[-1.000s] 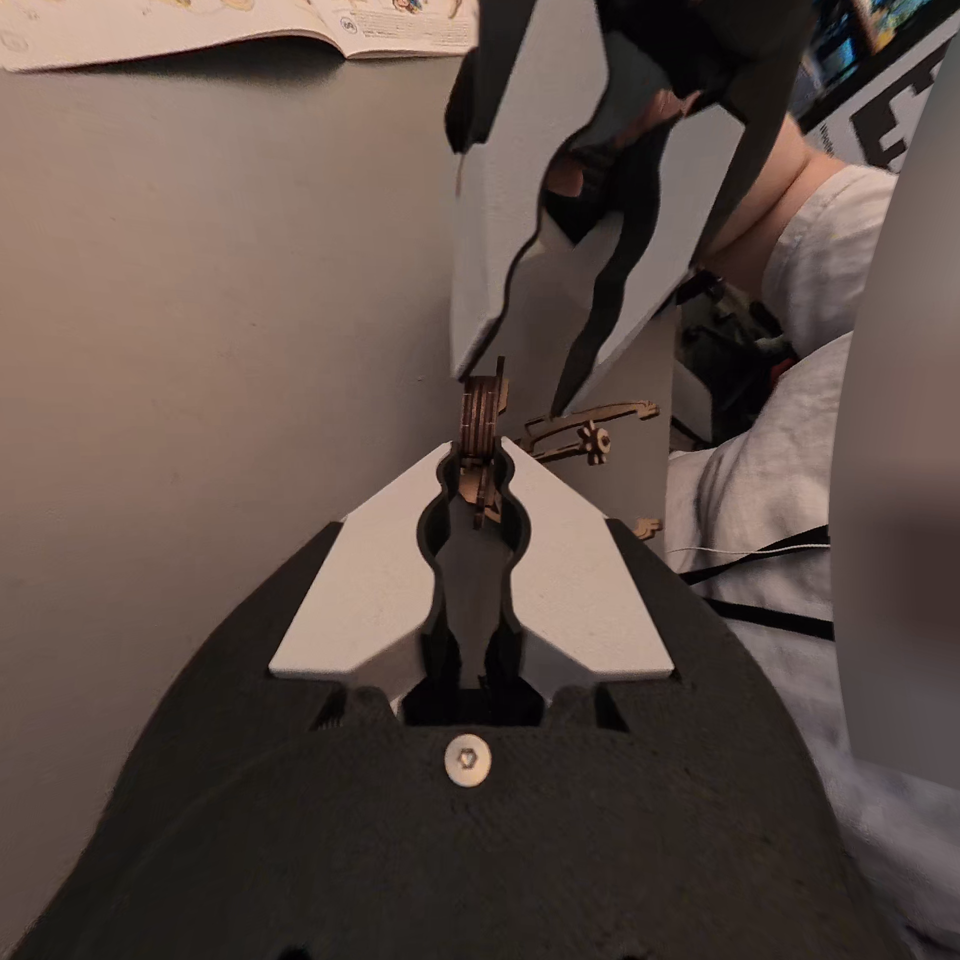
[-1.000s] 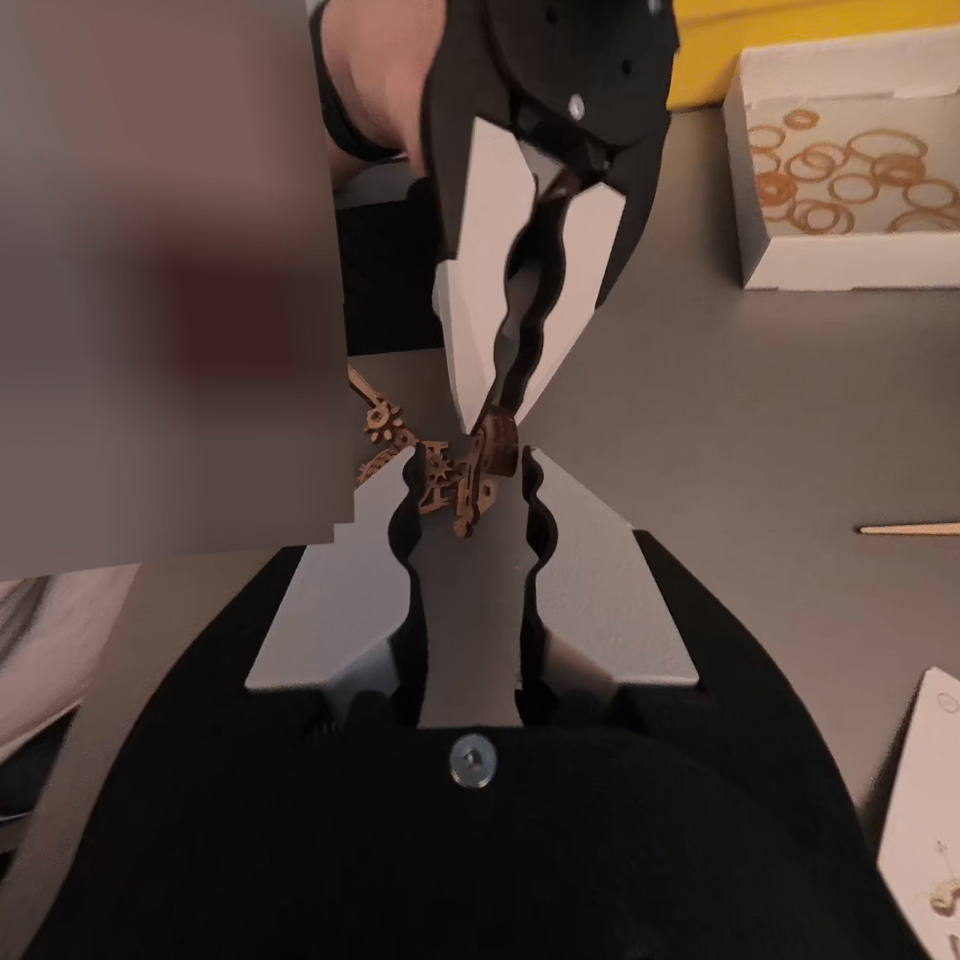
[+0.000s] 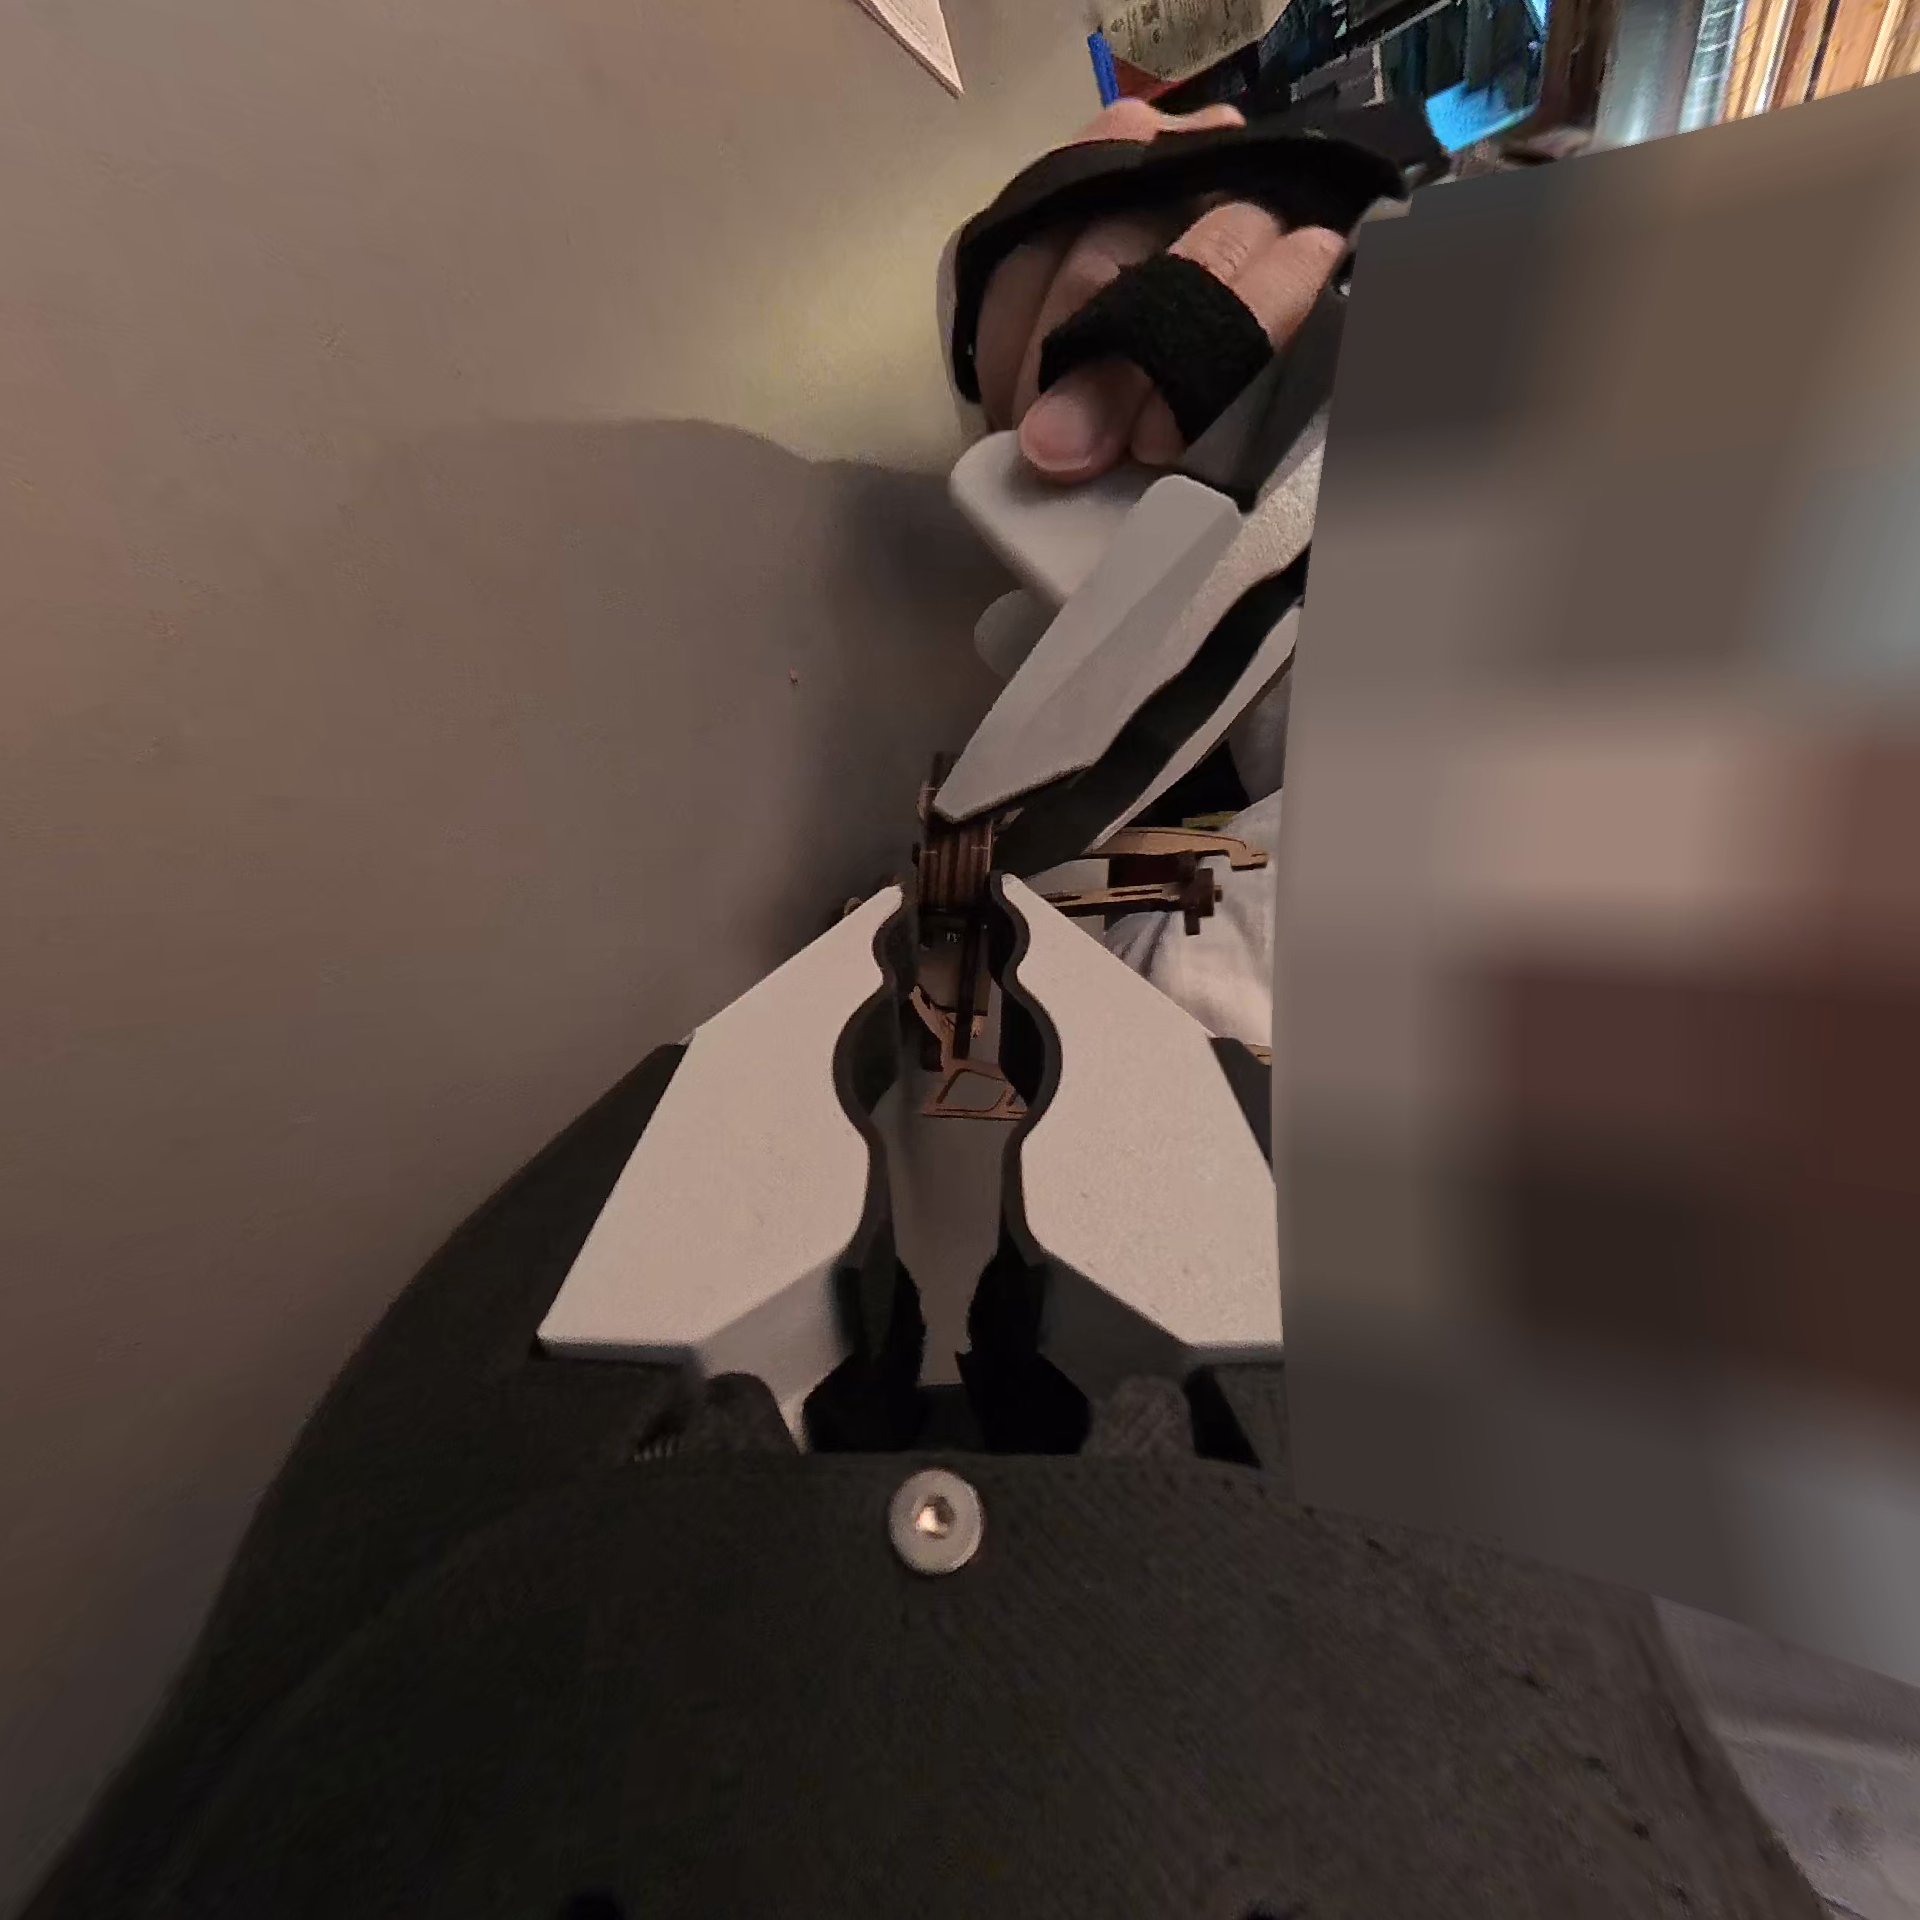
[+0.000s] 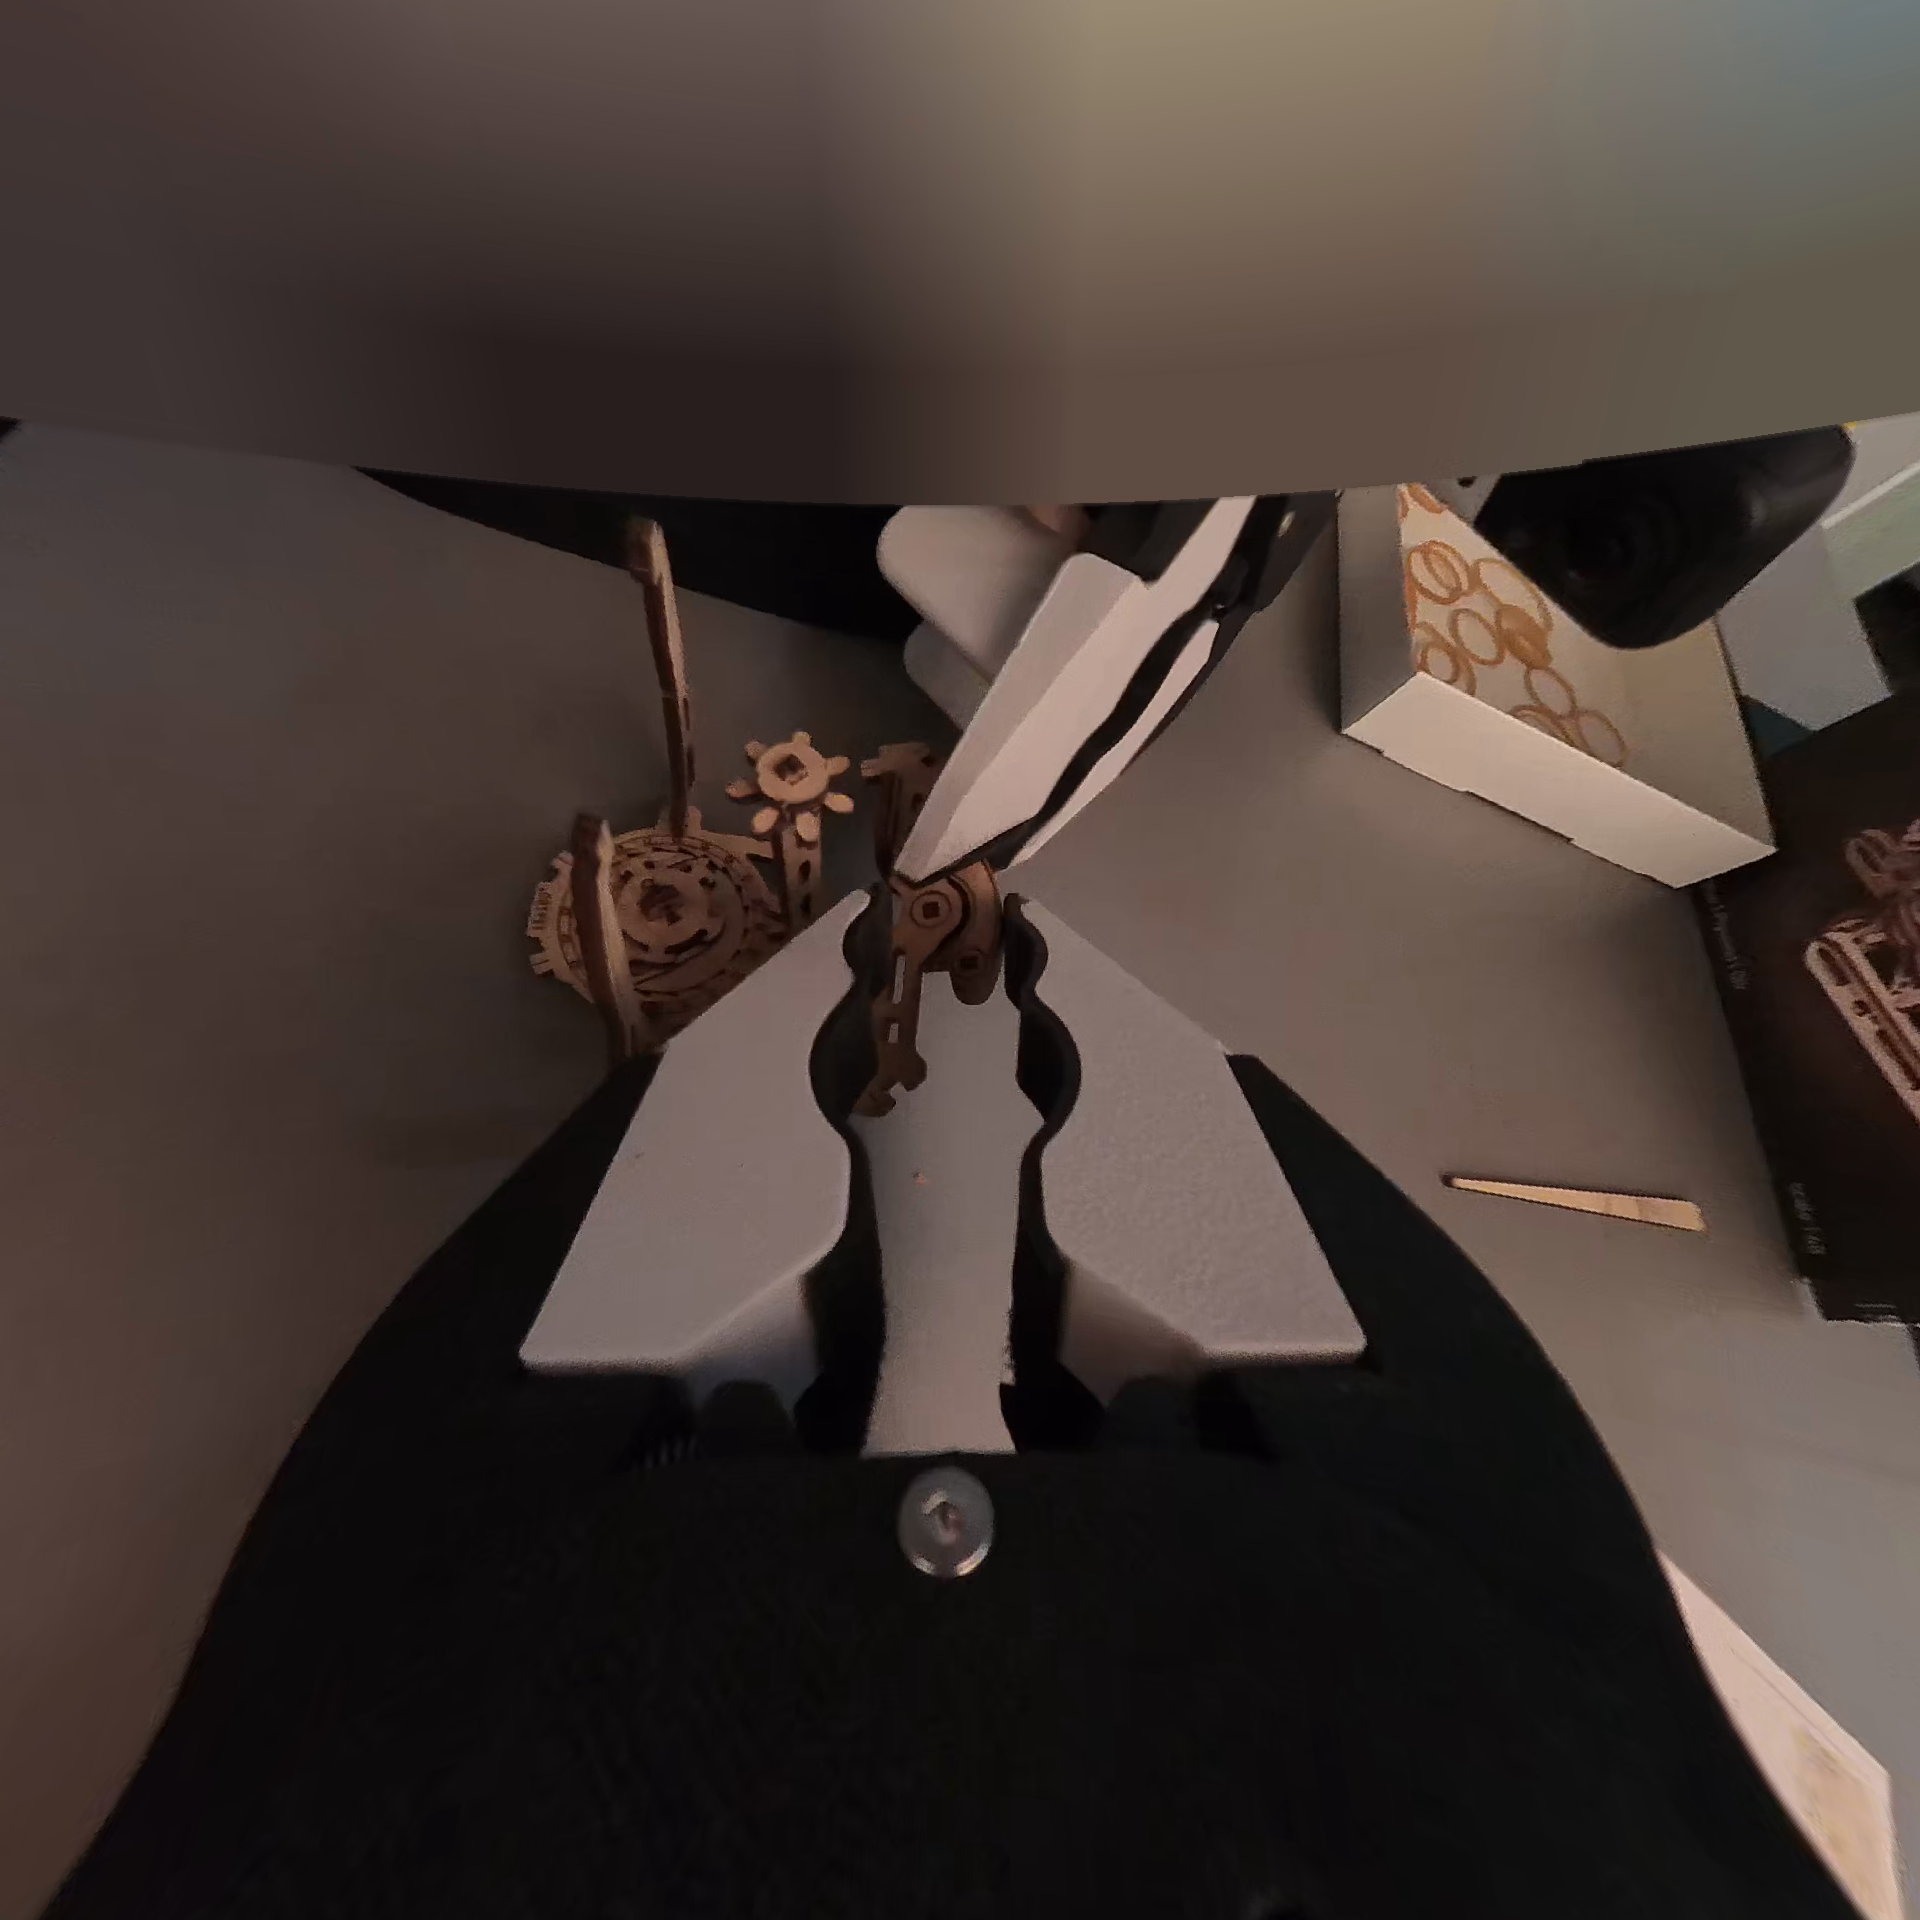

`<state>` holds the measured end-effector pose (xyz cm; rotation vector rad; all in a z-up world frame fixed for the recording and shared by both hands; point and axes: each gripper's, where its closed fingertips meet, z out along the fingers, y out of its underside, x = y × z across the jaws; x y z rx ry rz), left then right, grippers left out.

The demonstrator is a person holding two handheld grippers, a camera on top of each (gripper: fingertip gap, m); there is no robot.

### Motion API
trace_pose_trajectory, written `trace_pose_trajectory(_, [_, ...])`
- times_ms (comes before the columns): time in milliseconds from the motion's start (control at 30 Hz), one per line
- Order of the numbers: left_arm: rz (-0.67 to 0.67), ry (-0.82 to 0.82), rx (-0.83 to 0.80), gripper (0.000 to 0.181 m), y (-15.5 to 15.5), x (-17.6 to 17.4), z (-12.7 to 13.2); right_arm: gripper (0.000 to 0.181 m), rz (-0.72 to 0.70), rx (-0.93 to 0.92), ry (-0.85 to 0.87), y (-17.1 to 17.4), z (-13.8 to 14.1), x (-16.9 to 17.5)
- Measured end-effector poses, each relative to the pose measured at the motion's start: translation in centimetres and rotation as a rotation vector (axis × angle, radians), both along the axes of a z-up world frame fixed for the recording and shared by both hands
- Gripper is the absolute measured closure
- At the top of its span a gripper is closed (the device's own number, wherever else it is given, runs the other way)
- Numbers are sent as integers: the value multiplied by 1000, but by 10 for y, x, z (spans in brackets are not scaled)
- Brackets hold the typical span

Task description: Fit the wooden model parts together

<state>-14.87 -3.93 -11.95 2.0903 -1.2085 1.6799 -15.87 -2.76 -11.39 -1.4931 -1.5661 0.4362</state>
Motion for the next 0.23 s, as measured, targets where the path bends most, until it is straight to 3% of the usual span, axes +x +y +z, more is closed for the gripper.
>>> trace_pose_trajectory(33, [4,1,-10,171,1,0,-1,162,-4,16,-12,0,-1,0])
trace_pose_trajectory(233, [3,2,-27,172,0,-1,-1,152,-16,89,-46,2,-2,4])
